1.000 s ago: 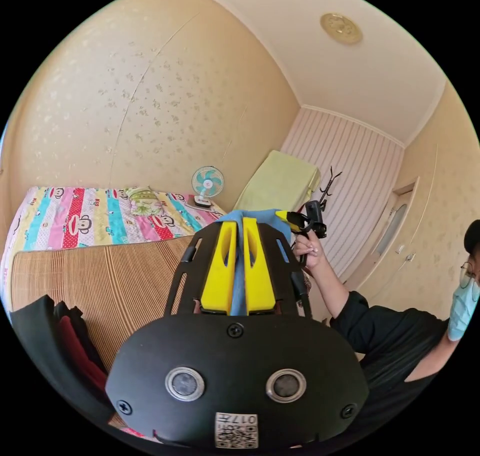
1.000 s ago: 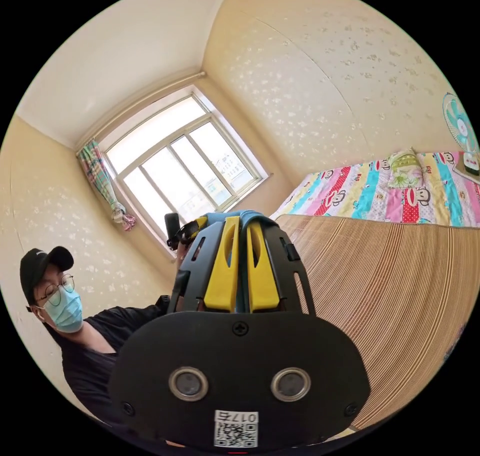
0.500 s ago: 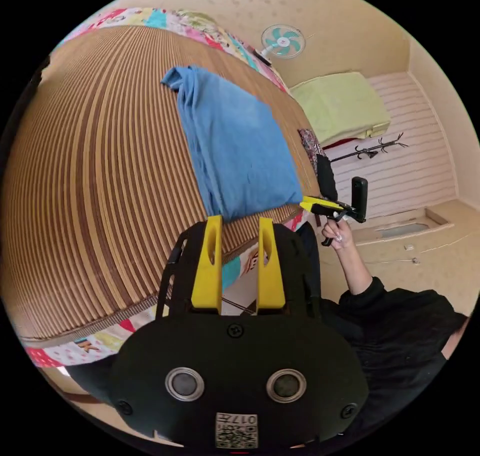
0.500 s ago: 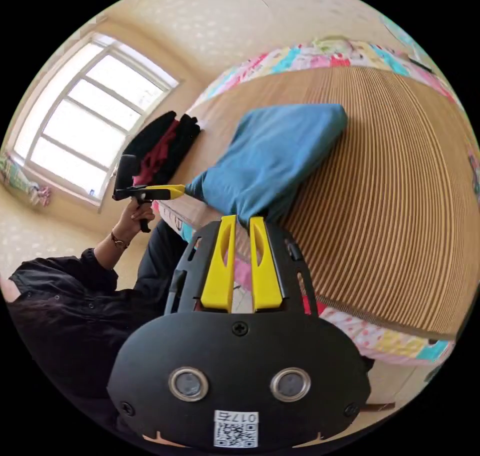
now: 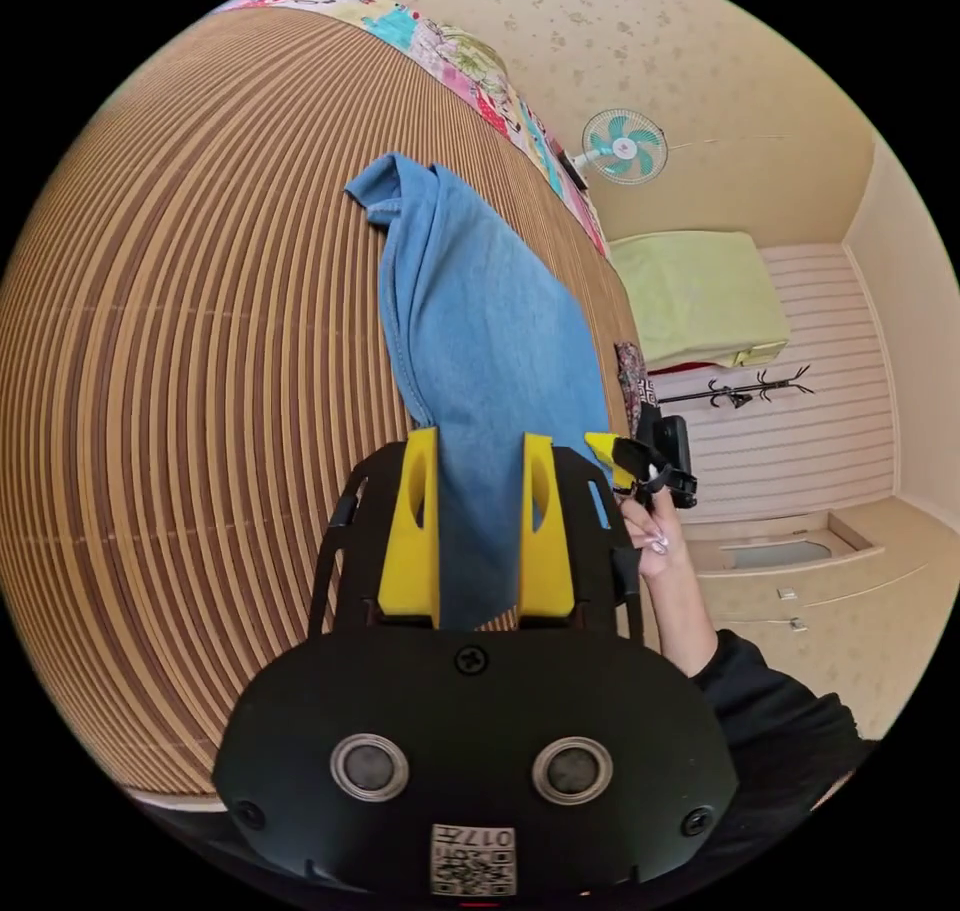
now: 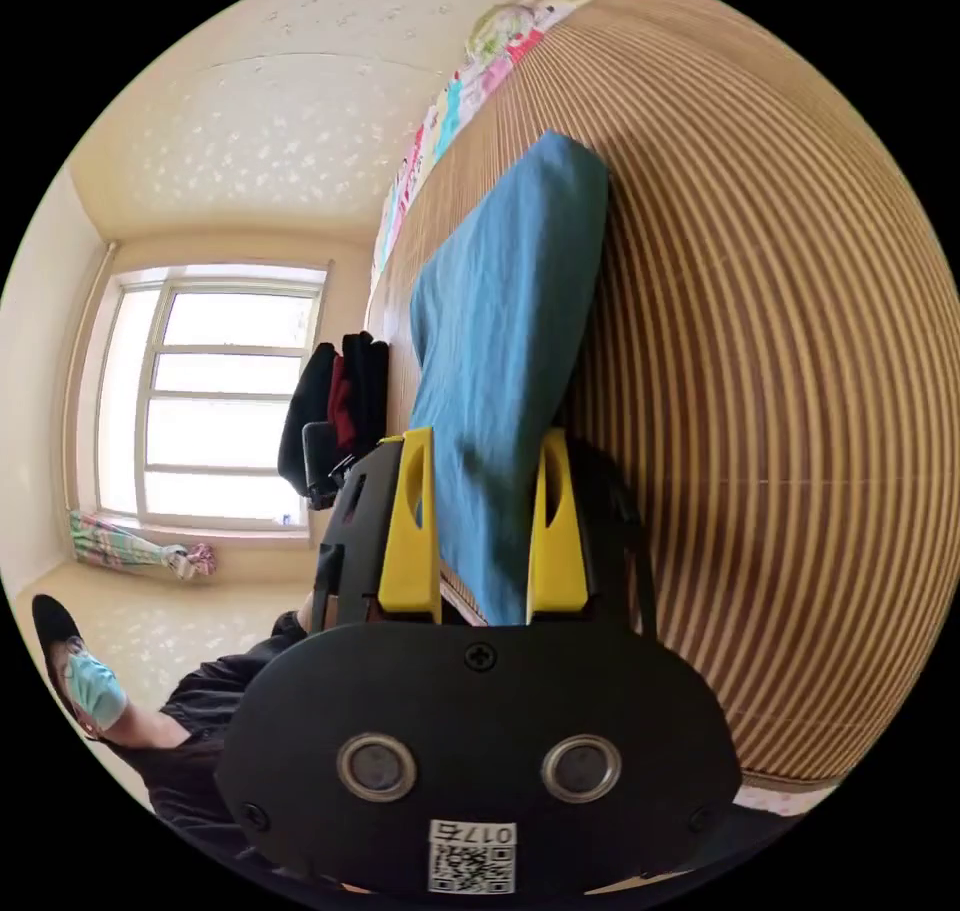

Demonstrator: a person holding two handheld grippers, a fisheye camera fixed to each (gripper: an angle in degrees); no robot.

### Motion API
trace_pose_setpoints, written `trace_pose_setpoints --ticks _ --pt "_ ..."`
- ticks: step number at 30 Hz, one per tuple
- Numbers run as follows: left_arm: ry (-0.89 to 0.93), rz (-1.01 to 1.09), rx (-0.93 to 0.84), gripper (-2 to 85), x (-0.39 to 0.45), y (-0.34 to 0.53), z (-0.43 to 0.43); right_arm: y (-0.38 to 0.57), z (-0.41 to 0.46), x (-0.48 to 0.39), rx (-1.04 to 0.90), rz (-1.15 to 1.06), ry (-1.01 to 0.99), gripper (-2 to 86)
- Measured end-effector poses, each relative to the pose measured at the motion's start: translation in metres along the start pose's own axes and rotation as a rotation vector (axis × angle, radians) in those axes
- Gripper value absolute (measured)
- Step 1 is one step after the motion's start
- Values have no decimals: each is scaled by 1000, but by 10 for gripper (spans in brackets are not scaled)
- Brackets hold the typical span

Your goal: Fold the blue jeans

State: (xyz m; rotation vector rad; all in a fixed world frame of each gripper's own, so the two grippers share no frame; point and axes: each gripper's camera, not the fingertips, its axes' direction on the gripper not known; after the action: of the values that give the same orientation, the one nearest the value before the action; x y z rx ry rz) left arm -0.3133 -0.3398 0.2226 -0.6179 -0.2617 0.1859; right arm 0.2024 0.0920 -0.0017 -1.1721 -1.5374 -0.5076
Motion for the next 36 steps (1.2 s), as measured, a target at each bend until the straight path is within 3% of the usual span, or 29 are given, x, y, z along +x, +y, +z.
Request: trace_pose_setpoints --ticks 3,7,12,17,20,24,26,31,36 --pt "-78 11 20 100 11 30 -6 23 19 -21 -117 -77 -3 84" --pt "145 45 -55 85 15 104 -44 77 13 -66 -175 -215 -193 75" --pt "255 41 169 86 34 200 -149 118 32 -183 -290 -458 -365 72" --pt "128 145 583 87 72 259 -312 97 93 -332 -415 -758 -465 71" --pt "8 224 779 89 99 267 -410 83 125 -438 -384 -987 -485 76" --pt "-198 191 891 88 116 257 -495 48 184 -530 -300 -1040 -426 88" --pt "-240 60 835 94 91 232 -517 24 217 -533 -270 -933 -395 89" --pt "-409 -202 684 104 13 228 -469 3 300 -443 -286 -699 -1 96" --pt "-359 -221 821 102 -1 318 -379 53 264 -264 -390 -519 -19 83"
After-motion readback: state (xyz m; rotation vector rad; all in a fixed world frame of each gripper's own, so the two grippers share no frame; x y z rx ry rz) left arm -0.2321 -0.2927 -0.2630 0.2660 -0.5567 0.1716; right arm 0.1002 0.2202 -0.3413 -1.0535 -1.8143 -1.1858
